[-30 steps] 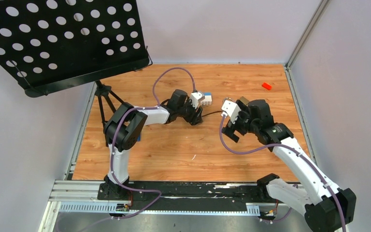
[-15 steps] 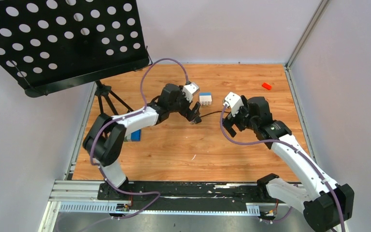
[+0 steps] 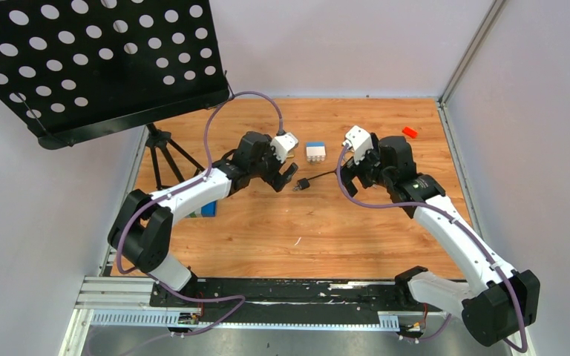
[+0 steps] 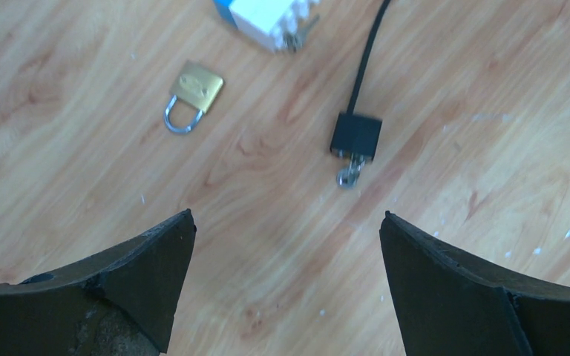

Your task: Unlock with the key

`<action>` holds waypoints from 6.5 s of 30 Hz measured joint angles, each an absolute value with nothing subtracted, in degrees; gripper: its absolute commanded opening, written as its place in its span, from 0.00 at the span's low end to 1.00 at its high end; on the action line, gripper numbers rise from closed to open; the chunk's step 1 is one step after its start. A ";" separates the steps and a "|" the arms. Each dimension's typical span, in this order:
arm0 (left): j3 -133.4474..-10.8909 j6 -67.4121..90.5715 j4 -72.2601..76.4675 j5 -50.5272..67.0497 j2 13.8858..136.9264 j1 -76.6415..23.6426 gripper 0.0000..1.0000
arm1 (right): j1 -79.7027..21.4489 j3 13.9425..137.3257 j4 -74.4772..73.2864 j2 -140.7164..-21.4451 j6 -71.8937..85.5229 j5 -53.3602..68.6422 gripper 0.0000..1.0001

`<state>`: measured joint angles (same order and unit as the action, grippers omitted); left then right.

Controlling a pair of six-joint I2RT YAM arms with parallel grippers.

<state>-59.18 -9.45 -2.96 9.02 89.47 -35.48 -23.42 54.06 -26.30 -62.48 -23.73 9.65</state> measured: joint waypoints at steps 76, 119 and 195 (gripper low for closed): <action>-116.07 -7.16 -29.82 -0.38 137.53 -36.18 0.95 | -23.55 48.56 -23.09 -63.81 -29.98 10.04 0.99; -116.14 -2.59 -31.70 13.10 137.95 -36.23 0.64 | -24.32 48.58 -23.83 -66.74 -31.24 9.98 0.98; -83.90 21.69 -17.10 38.28 92.47 -41.30 0.00 | -21.02 53.41 -19.90 -59.92 -22.37 41.74 0.64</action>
<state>-83.90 21.69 -17.10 38.28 92.47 -41.30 -21.02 53.41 -19.90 -59.92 -22.37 41.74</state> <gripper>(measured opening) 0.007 0.672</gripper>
